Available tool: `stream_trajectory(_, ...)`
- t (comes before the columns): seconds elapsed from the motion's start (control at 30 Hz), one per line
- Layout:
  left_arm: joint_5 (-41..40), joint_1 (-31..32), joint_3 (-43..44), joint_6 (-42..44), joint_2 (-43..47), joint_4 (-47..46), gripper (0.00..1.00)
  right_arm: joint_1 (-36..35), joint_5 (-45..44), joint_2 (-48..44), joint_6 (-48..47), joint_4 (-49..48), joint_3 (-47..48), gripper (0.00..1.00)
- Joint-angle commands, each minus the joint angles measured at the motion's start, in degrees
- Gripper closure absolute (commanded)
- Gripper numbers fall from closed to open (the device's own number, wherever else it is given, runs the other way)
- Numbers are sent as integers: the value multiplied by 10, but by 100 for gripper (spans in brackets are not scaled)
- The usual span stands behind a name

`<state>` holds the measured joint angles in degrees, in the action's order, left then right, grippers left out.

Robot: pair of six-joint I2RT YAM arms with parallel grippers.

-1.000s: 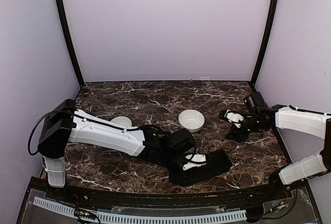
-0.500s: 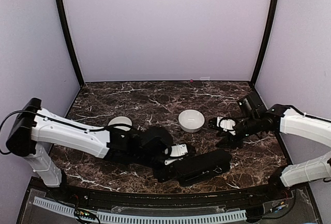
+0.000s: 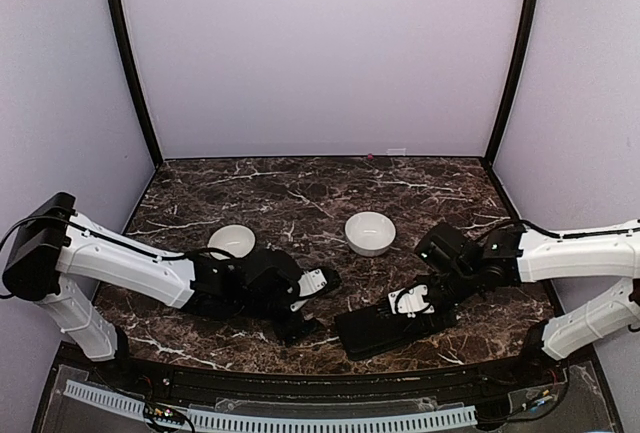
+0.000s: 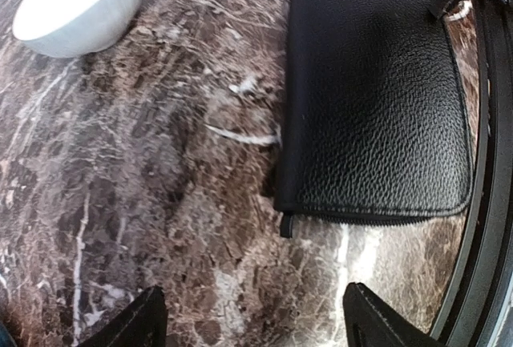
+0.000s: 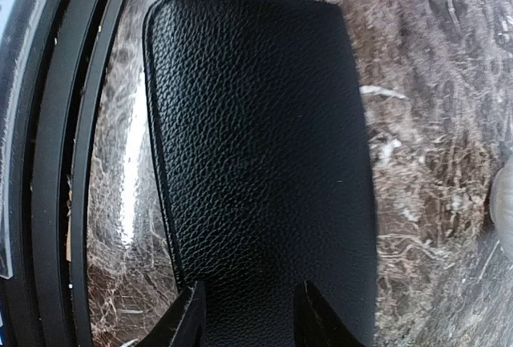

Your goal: Sort the hair-cutting tools

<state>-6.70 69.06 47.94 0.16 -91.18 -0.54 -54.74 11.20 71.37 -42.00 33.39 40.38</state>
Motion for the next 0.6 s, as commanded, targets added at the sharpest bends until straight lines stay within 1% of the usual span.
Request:
stream_trajectory(0.0, 57, -21, -23, -12, -4, -56, 33, -22, -54, 15, 8, -43, -32, 63)
stream_trajectory(0.13, 96, -37, -37, 14, -18, -92, 47, -26, -71, 33, 23, -74, -41, 64)
stream_trajectory(0.23, 111, -37, -30, 41, -38, -103, 53, -26, -68, 38, 26, -82, -46, 64)
stream_trajectory(0.33, 141, -37, -6, 56, -68, -94, 60, -27, -69, 44, 28, -81, -46, 64)
stream_trajectory(0.57, 133, -37, 23, 61, -114, -91, 68, -27, -66, 52, 31, -81, -47, 64)
